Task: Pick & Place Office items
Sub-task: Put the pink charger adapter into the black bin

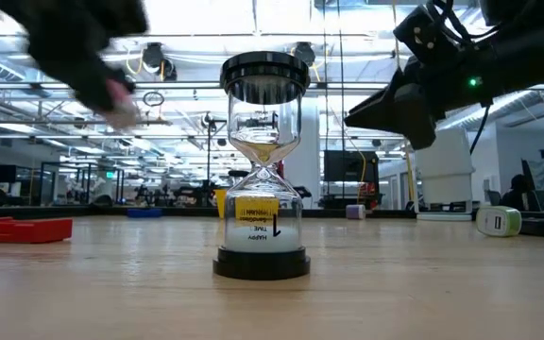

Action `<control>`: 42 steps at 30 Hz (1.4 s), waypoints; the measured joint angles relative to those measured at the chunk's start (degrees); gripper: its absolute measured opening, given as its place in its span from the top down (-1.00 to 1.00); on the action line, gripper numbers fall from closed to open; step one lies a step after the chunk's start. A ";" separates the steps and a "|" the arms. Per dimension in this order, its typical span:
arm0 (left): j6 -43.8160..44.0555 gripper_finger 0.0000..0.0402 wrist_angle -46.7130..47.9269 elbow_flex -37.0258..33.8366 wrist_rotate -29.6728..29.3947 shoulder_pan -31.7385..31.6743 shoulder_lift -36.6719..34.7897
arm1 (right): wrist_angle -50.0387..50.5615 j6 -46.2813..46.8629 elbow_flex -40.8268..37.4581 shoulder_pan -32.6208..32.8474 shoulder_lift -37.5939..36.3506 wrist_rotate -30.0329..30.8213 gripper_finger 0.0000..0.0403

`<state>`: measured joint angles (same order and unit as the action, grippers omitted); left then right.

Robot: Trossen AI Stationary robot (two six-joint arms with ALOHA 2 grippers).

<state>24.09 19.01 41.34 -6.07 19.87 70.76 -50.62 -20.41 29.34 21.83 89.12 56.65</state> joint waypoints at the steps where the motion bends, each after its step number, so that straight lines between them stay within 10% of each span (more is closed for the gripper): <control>1: 2.40 0.25 2.28 0.00 0.04 2.16 -1.44 | -0.35 -0.06 0.00 0.02 0.00 -0.43 0.43; 21: 55.74 0.24 24.79 0.04 14.74 35.60 -7.65 | -1.60 -1.70 -0.04 0.02 0.02 -1.47 0.99; 42: 58.98 0.11 23.31 0.07 23.36 37.25 3.20 | -1.37 -1.33 -0.04 0.02 0.02 -1.54 0.99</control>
<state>83.07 42.32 41.41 17.29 57.12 73.95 -52.00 -21.74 29.30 21.85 89.14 55.11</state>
